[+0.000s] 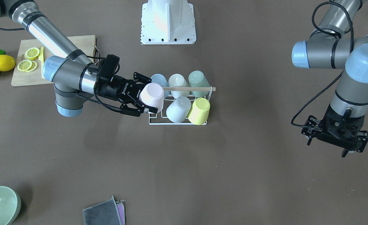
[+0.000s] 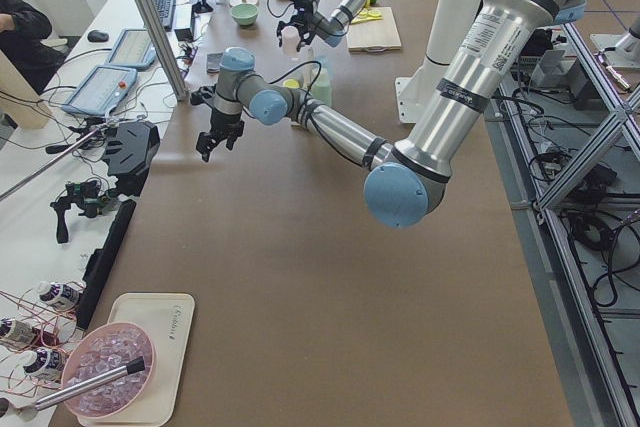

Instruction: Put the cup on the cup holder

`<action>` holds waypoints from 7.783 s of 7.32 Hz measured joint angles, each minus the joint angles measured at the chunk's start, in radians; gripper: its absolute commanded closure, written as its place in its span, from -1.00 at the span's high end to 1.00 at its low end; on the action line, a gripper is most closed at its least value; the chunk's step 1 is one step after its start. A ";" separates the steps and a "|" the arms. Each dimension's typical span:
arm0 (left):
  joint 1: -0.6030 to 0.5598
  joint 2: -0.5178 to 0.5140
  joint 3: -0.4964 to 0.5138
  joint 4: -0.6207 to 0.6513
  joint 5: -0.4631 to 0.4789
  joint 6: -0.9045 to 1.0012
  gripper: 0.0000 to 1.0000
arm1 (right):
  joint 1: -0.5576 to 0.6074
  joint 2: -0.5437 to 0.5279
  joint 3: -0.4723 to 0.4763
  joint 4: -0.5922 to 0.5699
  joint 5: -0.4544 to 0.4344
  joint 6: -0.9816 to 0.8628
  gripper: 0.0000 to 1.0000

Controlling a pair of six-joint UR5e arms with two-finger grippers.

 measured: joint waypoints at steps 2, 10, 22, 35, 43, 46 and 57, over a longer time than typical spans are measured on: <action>-0.007 0.051 0.018 0.058 -0.011 0.001 0.96 | 0.006 0.013 -0.002 0.001 0.042 -0.001 -1.00; -0.310 0.161 0.171 0.178 -0.402 -0.001 0.96 | -0.002 0.043 -0.045 0.001 0.069 -0.002 -1.00; -0.448 0.365 0.024 0.178 -0.510 -0.001 0.96 | -0.011 0.054 -0.059 0.000 0.070 0.003 1.00; -0.511 0.498 -0.111 0.182 -0.482 -0.001 0.96 | 0.126 0.048 0.010 -0.333 0.234 0.009 1.00; -0.508 0.505 -0.100 0.178 -0.471 0.006 0.96 | 0.347 -0.121 0.251 -1.587 0.389 -0.005 1.00; -0.508 0.505 -0.097 0.178 -0.470 0.007 0.96 | 0.485 -0.294 0.386 -1.914 0.374 -0.004 1.00; -0.508 0.506 -0.096 0.177 -0.472 0.005 0.96 | 0.934 -0.828 0.615 -1.972 0.368 -0.324 1.00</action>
